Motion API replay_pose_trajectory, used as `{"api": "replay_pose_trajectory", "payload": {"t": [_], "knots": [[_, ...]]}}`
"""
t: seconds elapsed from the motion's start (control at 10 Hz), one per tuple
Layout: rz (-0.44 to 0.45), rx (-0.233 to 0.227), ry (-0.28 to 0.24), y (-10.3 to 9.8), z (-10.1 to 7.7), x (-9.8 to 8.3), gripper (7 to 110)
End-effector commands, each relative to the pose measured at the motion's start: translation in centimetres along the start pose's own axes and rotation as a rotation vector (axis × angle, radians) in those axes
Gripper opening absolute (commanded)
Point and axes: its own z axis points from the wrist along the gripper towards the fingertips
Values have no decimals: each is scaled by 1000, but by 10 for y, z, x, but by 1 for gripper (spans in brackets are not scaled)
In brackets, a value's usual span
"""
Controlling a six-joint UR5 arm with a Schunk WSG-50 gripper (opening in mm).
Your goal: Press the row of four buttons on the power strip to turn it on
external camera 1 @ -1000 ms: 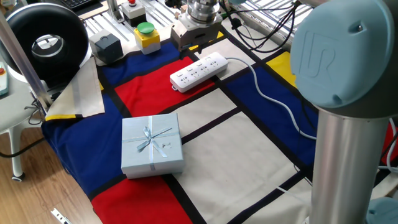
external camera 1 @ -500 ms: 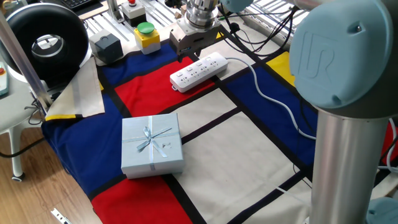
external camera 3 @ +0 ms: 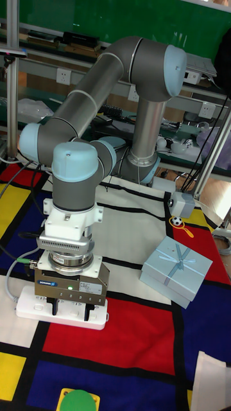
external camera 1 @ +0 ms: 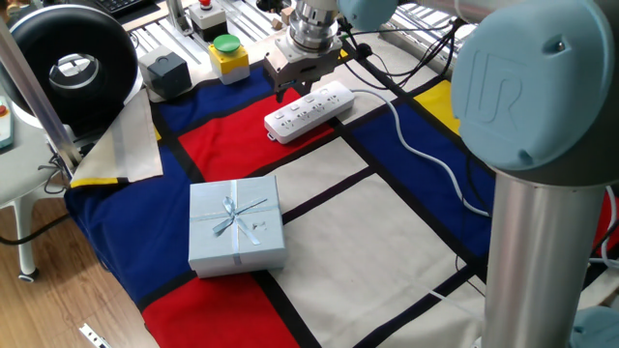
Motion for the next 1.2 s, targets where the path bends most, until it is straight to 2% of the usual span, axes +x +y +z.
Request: {"api": "replay_pose_trajectory", "payload": {"t": [0.0,1.1], "knots": [[10,-13,-8,-5,3,4,66],[17,-10,-12,-2,8,9,66]]}}
